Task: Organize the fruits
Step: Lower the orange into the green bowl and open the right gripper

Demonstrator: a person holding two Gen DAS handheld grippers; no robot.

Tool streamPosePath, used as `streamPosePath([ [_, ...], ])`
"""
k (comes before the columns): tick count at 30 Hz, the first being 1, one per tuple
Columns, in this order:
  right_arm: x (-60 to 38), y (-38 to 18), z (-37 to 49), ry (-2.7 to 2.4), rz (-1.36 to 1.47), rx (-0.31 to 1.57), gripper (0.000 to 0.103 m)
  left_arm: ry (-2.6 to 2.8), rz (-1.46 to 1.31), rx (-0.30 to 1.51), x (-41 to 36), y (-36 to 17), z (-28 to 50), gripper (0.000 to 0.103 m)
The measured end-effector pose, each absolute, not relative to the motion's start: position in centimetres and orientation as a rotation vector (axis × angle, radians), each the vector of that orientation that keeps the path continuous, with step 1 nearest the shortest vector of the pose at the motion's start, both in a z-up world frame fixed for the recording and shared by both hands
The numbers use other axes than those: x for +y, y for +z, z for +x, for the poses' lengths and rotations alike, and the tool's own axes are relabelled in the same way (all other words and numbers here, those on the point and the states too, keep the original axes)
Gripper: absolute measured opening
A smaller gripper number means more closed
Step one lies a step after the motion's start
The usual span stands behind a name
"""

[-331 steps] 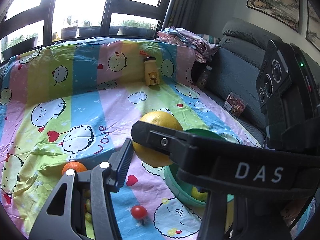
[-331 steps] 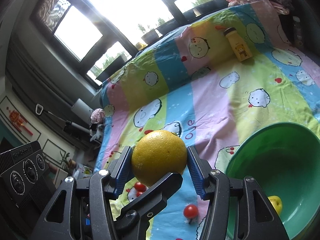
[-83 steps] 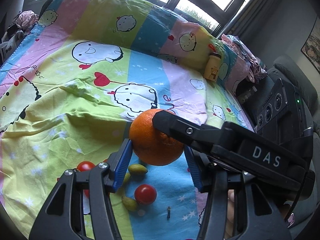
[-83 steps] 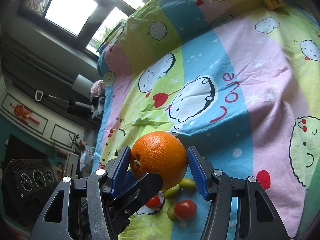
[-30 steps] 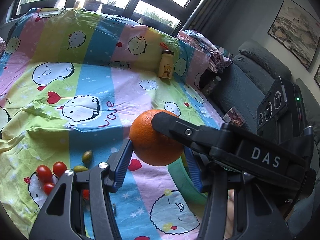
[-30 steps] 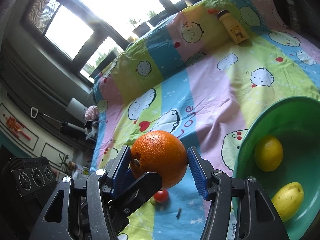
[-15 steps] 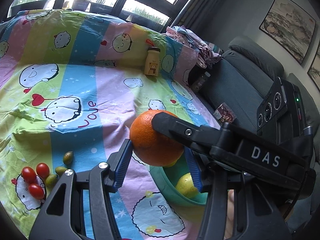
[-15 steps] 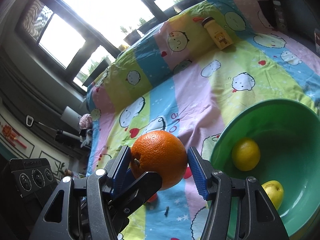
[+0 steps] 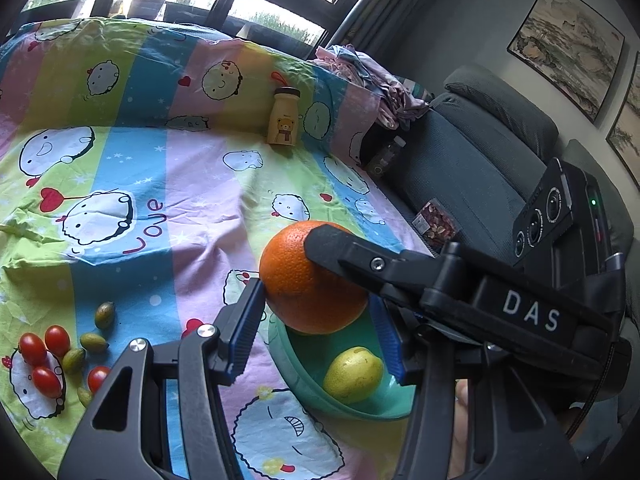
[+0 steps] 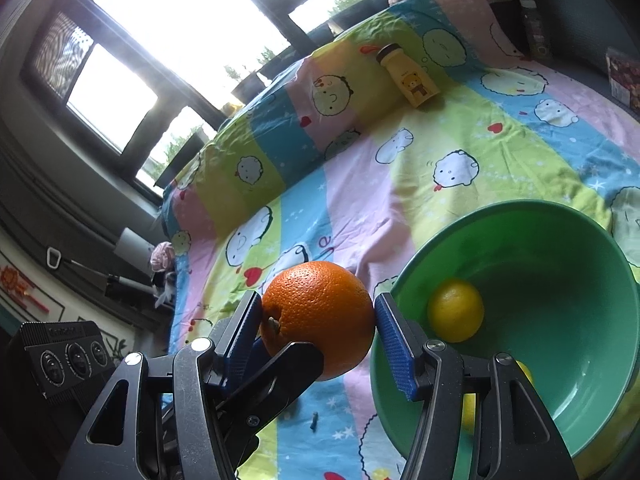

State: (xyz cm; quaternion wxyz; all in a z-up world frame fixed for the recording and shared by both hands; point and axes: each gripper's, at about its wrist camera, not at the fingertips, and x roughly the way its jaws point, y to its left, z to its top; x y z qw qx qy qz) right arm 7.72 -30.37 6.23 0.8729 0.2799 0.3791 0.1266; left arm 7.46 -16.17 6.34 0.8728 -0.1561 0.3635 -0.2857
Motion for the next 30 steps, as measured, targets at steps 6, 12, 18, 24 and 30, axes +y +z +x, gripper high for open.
streamPosePath([
  [6, -31.5, 5.9, 7.5, 0.23, 0.6, 0.8, 0.061, -0.624, -0.33, 0.777, -17.3, 5.8, 7.8, 0.052],
  [12, -32.4, 5.6, 7.5, 0.202, 0.602, 0.808, 0.061, -0.649, -0.337, 0.793, -18.1, 5.4, 8.1, 0.052],
  [18, -33.3, 5.1, 7.4, 0.175, 0.614, 0.824, 0.061, -0.665, -0.332, 0.81, -19.1, 5.0, 8.2, 0.052],
  [24, -34.1, 4.6, 7.4, 0.155, 0.623, 0.838, 0.061, -0.678, -0.33, 0.833, -19.8, 4.4, 8.4, 0.052],
  [30, -35.1, 4.0, 7.2, 0.138, 0.643, 0.853, 0.061, -0.69, -0.315, 0.852, -20.8, 4.0, 8.5, 0.052],
])
